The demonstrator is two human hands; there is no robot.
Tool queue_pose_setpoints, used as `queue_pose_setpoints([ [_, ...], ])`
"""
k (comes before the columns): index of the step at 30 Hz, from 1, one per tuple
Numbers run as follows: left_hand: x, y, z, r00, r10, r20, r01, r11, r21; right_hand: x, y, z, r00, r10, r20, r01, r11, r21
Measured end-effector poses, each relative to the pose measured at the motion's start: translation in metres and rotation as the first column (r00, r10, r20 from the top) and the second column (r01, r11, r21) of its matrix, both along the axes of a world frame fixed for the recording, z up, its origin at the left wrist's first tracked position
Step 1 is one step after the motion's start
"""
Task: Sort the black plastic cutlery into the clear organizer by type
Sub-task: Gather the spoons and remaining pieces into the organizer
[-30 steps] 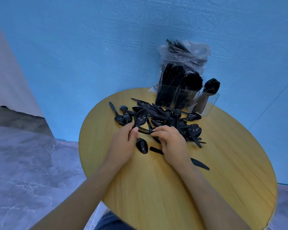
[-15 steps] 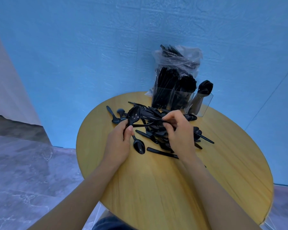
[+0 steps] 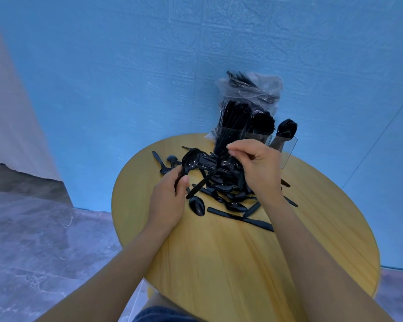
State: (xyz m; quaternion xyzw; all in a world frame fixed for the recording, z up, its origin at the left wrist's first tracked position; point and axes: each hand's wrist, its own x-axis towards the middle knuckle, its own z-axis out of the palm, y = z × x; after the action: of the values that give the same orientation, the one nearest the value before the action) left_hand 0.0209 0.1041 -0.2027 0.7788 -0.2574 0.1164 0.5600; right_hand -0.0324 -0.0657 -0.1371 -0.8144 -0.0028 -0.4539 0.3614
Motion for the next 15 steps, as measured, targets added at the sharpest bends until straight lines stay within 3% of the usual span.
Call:
queue_pose_setpoints([
  [3, -0.002, 0.0, 0.001, 0.999, -0.044, -0.024, 0.043, 0.998, -0.038, 0.011, 0.014, -0.003, 0.999, 0.032, -0.044, -0.035, 0.997, -0.07],
  [7, -0.005, -0.001, 0.002, 0.981, -0.17, -0.089, 0.157, 0.978, -0.138, 0.021, 0.031, -0.011, 0.999, 0.015, -0.047, -0.016, 1.0, -0.023],
  [15, 0.0, 0.0, -0.001, 0.975, -0.189, -0.114, 0.181, 0.98, -0.081, 0.018, 0.033, -0.015, 0.99, -0.04, -0.135, 0.057, 0.991, 0.121],
])
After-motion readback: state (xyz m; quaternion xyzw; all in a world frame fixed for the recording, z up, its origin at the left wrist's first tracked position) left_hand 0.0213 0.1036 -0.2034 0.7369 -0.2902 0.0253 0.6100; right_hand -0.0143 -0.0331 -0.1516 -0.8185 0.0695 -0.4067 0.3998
